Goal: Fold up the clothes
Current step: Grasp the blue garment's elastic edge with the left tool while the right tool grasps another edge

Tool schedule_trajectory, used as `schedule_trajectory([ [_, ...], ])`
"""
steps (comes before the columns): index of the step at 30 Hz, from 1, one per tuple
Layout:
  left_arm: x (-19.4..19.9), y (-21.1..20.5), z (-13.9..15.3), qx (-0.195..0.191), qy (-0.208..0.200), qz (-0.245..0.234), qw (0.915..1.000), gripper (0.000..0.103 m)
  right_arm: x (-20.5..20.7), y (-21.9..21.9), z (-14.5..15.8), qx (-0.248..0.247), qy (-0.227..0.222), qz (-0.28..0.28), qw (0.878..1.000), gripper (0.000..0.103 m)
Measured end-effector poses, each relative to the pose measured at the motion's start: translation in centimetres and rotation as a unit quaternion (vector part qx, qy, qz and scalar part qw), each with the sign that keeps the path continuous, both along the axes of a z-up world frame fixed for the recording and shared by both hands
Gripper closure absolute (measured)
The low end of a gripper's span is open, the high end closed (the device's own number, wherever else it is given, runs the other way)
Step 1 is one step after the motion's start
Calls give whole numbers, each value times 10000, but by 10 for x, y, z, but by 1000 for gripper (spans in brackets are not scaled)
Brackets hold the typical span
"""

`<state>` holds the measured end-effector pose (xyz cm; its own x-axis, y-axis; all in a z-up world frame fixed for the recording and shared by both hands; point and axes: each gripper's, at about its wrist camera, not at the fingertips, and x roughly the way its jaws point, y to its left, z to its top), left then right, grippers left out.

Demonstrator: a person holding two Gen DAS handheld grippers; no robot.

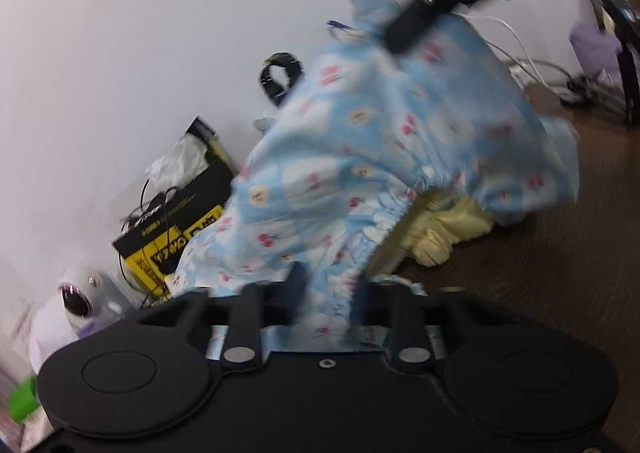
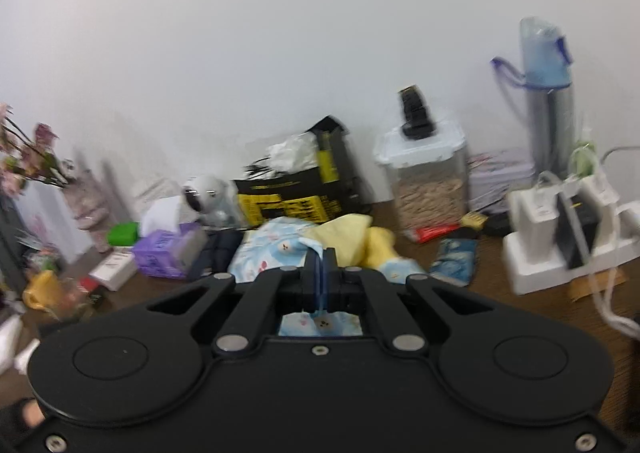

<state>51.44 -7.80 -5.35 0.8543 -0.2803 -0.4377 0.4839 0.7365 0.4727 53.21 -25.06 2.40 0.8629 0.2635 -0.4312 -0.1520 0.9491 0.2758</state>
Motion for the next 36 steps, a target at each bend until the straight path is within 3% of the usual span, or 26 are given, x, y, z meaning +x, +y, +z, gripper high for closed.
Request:
schedule_trajectory([
  [3,-1,3,15,41,-282,121,9995,93,6,11,-11,-827,-42,-455,9955,95],
  [5,-2,6,29,-44,-331,102,9994,93,0,25,-18,-1586,-340,-489,9855,76],
  [6,-2,8,35,-62,-385,109,9992,93,-10,35,-22,-2105,-664,-379,9746,70],
  [8,-3,10,39,-43,-484,129,9987,93,-29,45,-25,-2622,-1122,-163,9583,24],
  [12,-4,9,53,-138,-592,125,9981,93,-72,81,-35,-3513,-1830,276,9178,24],
  [14,-10,8,63,-214,-623,60,9978,93,-81,103,-47,-3948,-1950,590,8959,37],
  [17,-28,6,72,-158,-781,7,9968,93,-66,128,-67,-4599,-1973,653,8633,48],
  [19,-33,7,76,-67,-842,-8,9964,93,-44,135,-77,-4877,-1817,470,8526,61],
  [21,-36,10,78,108,-911,1,9958,93,-27,128,-78,-4807,-1573,327,8621,89],
  [23,-38,13,81,356,-1045,-40,9939,93,-25,118,-65,-4505,-1464,253,8804,99],
  [29,-49,26,134,241,-1301,-88,9912,93,-67,86,38,-3825,-1925,490,9023,99],
  [33,-79,38,171,-189,-1323,-290,9906,90,-92,71,91,-3689,-2179,634,9013,99],
  [36,-96,41,179,-286,-1190,-462,9914,90,-110,66,109,-3632,-2164,817,9025,99],
])
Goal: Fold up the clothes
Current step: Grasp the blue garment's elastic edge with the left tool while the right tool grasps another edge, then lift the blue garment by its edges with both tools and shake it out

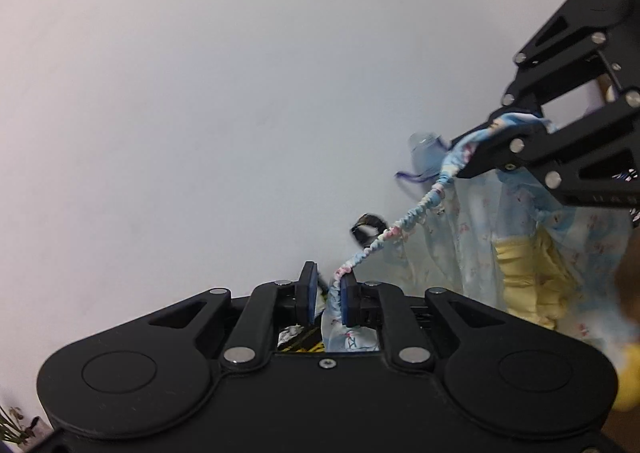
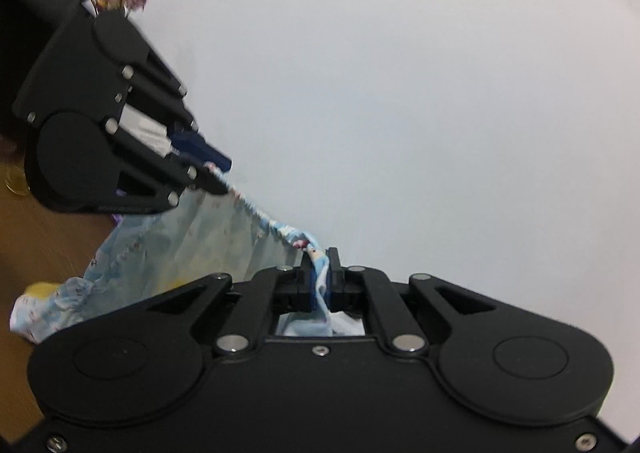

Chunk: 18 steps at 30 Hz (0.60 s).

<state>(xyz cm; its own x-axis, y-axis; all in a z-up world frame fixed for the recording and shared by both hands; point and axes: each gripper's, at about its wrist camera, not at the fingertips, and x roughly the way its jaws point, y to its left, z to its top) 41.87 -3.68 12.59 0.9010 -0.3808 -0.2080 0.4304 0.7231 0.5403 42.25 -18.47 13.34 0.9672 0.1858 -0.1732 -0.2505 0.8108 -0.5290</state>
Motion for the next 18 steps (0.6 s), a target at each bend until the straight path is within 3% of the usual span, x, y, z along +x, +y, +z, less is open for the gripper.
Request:
schedule_trajectory([
  [5,-21,-6,-12,146,320,-210,9992,90,-15,-22,-1,403,671,177,9968,99],
  [7,-30,-17,-40,317,678,-320,9967,90,-19,-30,-21,447,1022,101,9937,99],
  [9,-36,-24,-61,513,786,-358,9949,89,-24,-29,-33,341,1225,7,9919,99],
  [10,-39,-26,-73,615,859,-365,9937,87,-23,-30,-47,274,1369,-74,9902,99],
  [13,-46,-20,-97,745,1228,-372,9889,56,-10,-28,-83,180,1768,-352,9835,95],
  [15,-56,-1,-105,744,1399,-427,9864,44,3,-23,-109,-20,2017,-530,9780,73],
  [17,-63,21,-110,753,1564,-483,9836,31,-3,-23,-125,10,1938,-569,9794,21],
  [18,-65,31,-111,755,1595,-528,9829,31,-9,-26,-129,129,1818,-601,9814,13],
])
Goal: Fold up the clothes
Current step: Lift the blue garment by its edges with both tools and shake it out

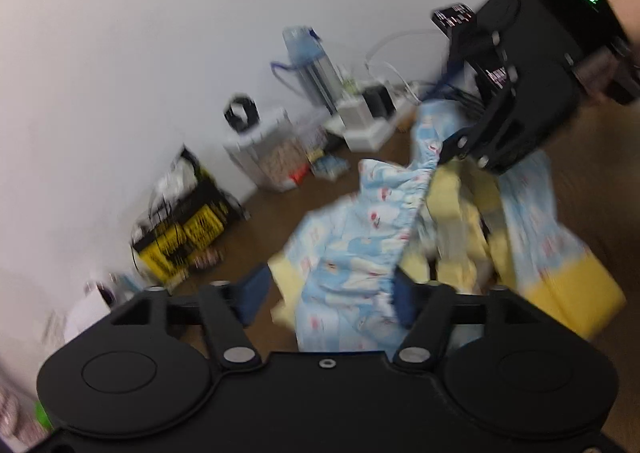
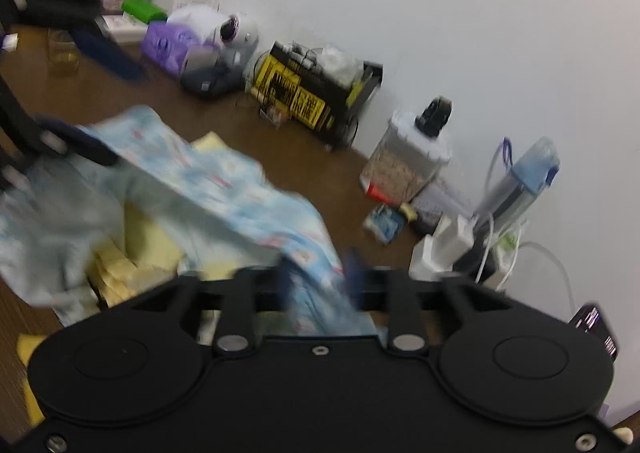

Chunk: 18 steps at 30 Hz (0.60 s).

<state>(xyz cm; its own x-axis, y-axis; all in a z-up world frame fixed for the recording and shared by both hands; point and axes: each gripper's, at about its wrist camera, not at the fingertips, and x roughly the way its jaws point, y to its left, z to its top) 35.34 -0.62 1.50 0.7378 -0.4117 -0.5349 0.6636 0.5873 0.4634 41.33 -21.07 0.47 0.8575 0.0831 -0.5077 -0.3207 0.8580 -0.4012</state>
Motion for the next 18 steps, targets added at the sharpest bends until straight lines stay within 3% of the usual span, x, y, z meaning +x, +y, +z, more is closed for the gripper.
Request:
schedule_trajectory([
  [5,-31,35,-1,-64,-38,-350,9994,23,-37,-11,20,634,-5,535,9966,11],
  [8,-53,37,-9,11,-138,-596,9981,17,-78,-9,18,424,-106,1146,9924,11],
  [9,-59,33,-14,87,-202,-664,9976,16,-93,-6,13,200,-155,1427,9894,11],
  [12,-72,9,-36,409,-463,-685,9957,16,-116,9,-5,-906,-608,1516,9824,11],
  [14,-77,-5,-52,545,-578,-613,9950,16,-131,21,-20,-1720,-1123,1525,9667,11],
  [15,-79,-11,-60,615,-604,-599,9945,17,-142,28,-33,-2223,-1412,1674,9501,11],
  [16,-81,-16,-68,690,-581,-620,9940,24,-152,34,-45,-2655,-1590,1859,9326,11],
  [17,-81,-20,-73,736,-531,-638,9938,47,-156,36,-52,-2861,-1634,1963,9235,12],
  [18,-78,-21,-76,737,-438,-651,9942,61,-160,39,-63,-3090,-1559,2136,9136,13],
])
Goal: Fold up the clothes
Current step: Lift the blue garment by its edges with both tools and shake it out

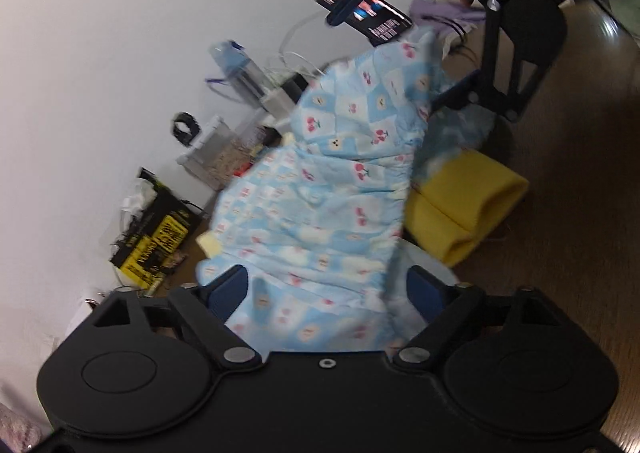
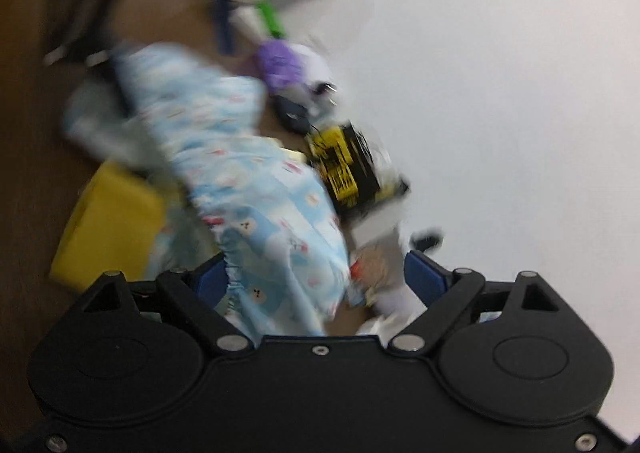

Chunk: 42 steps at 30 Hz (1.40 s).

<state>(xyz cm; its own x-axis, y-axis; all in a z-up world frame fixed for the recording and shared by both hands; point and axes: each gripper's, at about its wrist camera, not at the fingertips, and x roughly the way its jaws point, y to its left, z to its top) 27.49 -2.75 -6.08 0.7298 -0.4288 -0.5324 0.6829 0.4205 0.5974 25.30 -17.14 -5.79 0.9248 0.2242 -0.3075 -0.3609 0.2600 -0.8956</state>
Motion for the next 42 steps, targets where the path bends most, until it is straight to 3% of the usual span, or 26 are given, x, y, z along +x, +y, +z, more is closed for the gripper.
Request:
schedule_trajectory([
  [1,3,-1,-1,-17,79,19,10000,93,0,2,-6,-87,188,61,9998,29],
  [2,8,0,1,-74,113,89,9999,97,3,4,-7,-5,391,-1,9992,90],
  [3,14,2,6,-121,71,165,9998,97,7,5,-7,105,592,-87,9982,96],
  [6,37,12,36,-105,-349,336,9988,97,16,2,9,398,763,28,9963,97],
  [8,46,16,57,-136,-676,397,9968,97,24,1,28,467,595,78,9971,97],
  [10,61,20,101,-171,-1252,486,9908,97,37,0,62,520,278,141,9982,97],
  [12,68,21,128,-91,-1514,494,9872,97,49,1,99,591,95,207,9980,97],
  [14,83,21,175,27,-2001,544,9783,97,60,3,128,543,-127,260,9981,97],
  [17,96,17,235,23,-2592,727,9631,97,80,5,183,478,-848,241,9950,97],
  [21,86,19,314,-88,-3340,871,9385,97,98,5,254,529,-1434,125,9882,97],
  [25,60,27,350,84,-3607,785,9293,97,64,-2,306,545,-1466,318,9872,97],
  [28,43,34,363,163,-3629,744,9287,97,36,-5,326,548,-1381,492,9877,97],
  [33,26,47,364,45,-3305,547,9422,97,7,-8,343,499,-1204,654,9893,97],
  [36,35,48,350,112,-3205,579,9454,97,21,-4,345,455,-1108,628,9908,97],
  [42,93,42,305,251,-2828,624,9568,97,69,-4,309,417,-766,533,9948,96],
])
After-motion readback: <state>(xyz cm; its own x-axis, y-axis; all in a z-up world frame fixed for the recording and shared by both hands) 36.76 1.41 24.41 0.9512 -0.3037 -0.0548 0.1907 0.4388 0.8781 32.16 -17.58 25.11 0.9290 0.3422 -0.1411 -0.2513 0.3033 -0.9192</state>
